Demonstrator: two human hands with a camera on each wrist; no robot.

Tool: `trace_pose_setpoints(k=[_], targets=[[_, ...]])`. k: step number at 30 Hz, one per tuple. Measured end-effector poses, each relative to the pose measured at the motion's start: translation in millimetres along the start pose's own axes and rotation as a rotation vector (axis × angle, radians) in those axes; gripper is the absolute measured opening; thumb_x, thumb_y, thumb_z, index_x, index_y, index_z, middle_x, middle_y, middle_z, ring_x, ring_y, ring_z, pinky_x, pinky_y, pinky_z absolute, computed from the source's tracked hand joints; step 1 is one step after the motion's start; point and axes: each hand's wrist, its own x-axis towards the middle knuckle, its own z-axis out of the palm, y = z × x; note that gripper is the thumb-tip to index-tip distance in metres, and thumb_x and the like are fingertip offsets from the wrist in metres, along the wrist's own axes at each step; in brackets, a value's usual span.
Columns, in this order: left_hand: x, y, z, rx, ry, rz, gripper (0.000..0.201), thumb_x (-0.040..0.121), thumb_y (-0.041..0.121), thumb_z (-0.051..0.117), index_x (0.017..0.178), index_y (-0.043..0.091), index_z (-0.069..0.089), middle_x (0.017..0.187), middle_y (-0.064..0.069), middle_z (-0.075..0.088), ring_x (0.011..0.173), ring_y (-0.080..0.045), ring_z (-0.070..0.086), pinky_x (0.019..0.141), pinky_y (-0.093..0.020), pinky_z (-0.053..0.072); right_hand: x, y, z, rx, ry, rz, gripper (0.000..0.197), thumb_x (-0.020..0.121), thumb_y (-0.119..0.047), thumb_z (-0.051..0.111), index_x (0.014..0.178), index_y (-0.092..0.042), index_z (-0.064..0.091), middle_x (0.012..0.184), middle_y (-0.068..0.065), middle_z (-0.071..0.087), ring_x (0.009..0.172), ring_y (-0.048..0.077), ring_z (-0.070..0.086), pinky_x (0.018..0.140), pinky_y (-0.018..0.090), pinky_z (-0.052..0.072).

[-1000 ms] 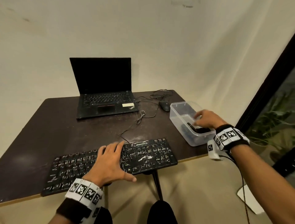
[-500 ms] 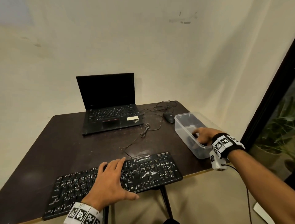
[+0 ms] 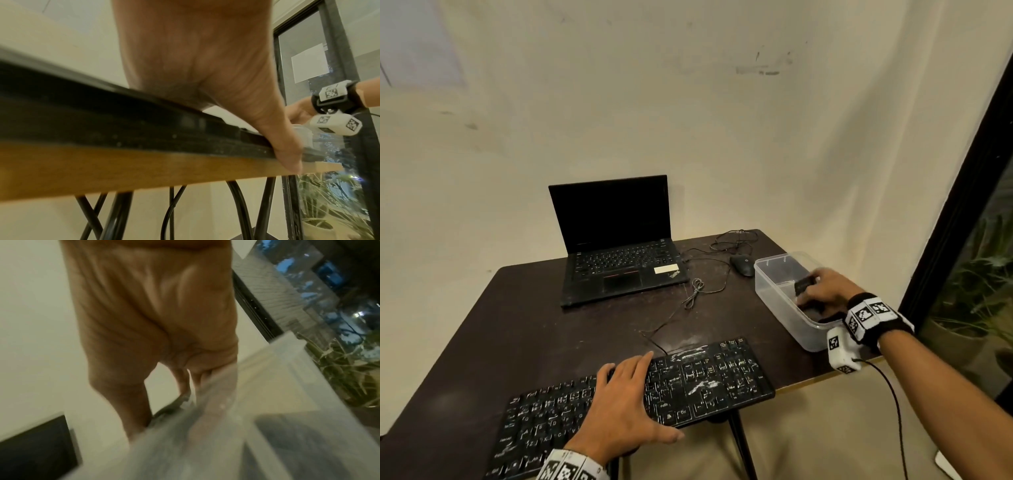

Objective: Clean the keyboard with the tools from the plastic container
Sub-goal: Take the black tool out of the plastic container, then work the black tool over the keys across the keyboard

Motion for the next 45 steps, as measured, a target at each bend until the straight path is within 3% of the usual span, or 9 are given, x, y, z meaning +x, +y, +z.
trace_pose_setpoints(k=[3, 8, 13, 16, 20, 26, 31, 34, 45], targets=[[0.3, -0.9, 1.3, 0.001, 0.013, 0.008, 0.146, 0.049, 0.101, 0.060, 0.164, 0.028, 0.007, 0.159, 0.018, 0.022, 0.148, -0.005, 0.017, 0.127, -0.035, -0.004, -32.4, -24.6, -17.7, 0.432, 0.134, -0.122, 0.061, 0.083, -0.001, 0.087, 0.132, -0.009, 0.053, 0.112, 0.015, 0.067, 0.079, 0.026, 0.072, 0.046, 0.028, 0.059], [-0.5, 0.0, 0.5, -0.024, 0.028, 0.027, 0.141, 0.053, 0.096, 0.065, 0.164, 0.029, 0.010, 0.160, 0.013, 0.025, 0.145, -0.011, 0.019, 0.125, -0.034, 0.000, -93.0, -44.4, 15.9, 0.755, 0.025, -0.300, 0.065, 0.080, -0.016, 0.091, 0.136, -0.020, 0.058, 0.117, 0.014, 0.077, 0.089, 0.030, 0.081, 0.072, 0.043, 0.067], [-2.8, -6.9, 11.2, -0.019, 0.066, 0.062, 0.147, 0.048, 0.107, 0.054, 0.164, 0.024, 0.017, 0.164, 0.008, 0.028, 0.151, -0.010, 0.022, 0.127, -0.038, -0.003, -110.9, -13.8, 90.7, 0.743, 0.037, -0.216, 0.059, 0.082, -0.012, 0.090, 0.131, -0.022, 0.059, 0.115, 0.012, 0.076, 0.085, 0.021, 0.080, 0.060, 0.037, 0.064], [-3.1, -8.2, 12.9, -0.016, 0.067, 0.066, 0.151, 0.047, 0.109, 0.052, 0.165, 0.020, 0.016, 0.166, 0.005, 0.027, 0.154, -0.012, 0.022, 0.129, -0.044, -0.003, -108.5, 10.4, 118.9, 0.511, 0.204, -0.293, 0.068, 0.082, -0.018, 0.091, 0.135, -0.031, 0.051, 0.108, 0.001, 0.075, 0.090, 0.010, 0.075, 0.078, 0.041, 0.066], [-4.4, -4.3, 14.6, 0.038, 0.062, 0.054, 0.162, 0.040, 0.117, 0.035, 0.166, 0.017, 0.013, 0.169, 0.003, 0.022, 0.156, -0.015, 0.017, 0.129, -0.048, -0.003, -116.1, 24.2, 134.3, 0.298, 0.345, -0.525, 0.079, 0.084, -0.016, 0.089, 0.145, -0.035, 0.043, 0.101, -0.023, 0.066, 0.093, -0.009, 0.067, 0.088, 0.020, 0.056], [-4.1, -3.9, 18.3, 0.069, 0.115, 0.053, 0.159, 0.043, 0.117, 0.031, 0.165, 0.015, 0.021, 0.167, 0.001, 0.030, 0.155, -0.017, 0.025, 0.129, -0.050, 0.002, -119.2, 35.2, 143.3, 0.290, 0.338, -0.599, 0.086, 0.079, -0.012, 0.091, 0.148, -0.033, 0.044, 0.112, -0.021, 0.069, 0.099, -0.003, 0.072, 0.087, 0.019, 0.059], [-7.3, -16.6, 17.6, 0.082, 0.160, 0.085, 0.152, 0.048, 0.115, 0.034, 0.162, 0.015, 0.030, 0.162, 0.000, 0.039, 0.151, -0.018, 0.035, 0.129, -0.049, 0.003, -114.0, 35.5, 135.3, 0.213, 0.220, -0.479, 0.041, 0.080, -0.015, 0.089, 0.113, -0.028, 0.068, 0.101, -0.013, 0.076, 0.092, 0.005, 0.073, 0.086, 0.033, 0.061], [-13.5, -24.9, 17.3, 0.101, 0.171, 0.089, 0.148, 0.052, 0.115, 0.032, 0.161, 0.016, 0.031, 0.162, 0.001, 0.040, 0.150, -0.016, 0.035, 0.129, -0.049, 0.005, -111.6, 35.0, 128.8, 0.155, 0.166, -0.451, 0.030, 0.082, -0.018, 0.086, 0.106, -0.026, 0.070, 0.096, -0.011, 0.076, 0.089, 0.009, 0.073, 0.076, 0.029, 0.058], [-18.3, -28.4, 20.4, 0.076, 0.242, 0.113, 0.136, 0.060, 0.109, 0.042, 0.156, 0.012, 0.042, 0.154, -0.001, 0.049, 0.144, -0.018, 0.044, 0.128, -0.047, 0.011, -111.1, 15.6, 133.2, 0.148, 0.188, -0.583, 0.029, 0.083, -0.020, 0.084, 0.105, -0.031, 0.069, 0.096, -0.013, 0.077, 0.089, 0.001, 0.073, 0.085, 0.035, 0.063]])
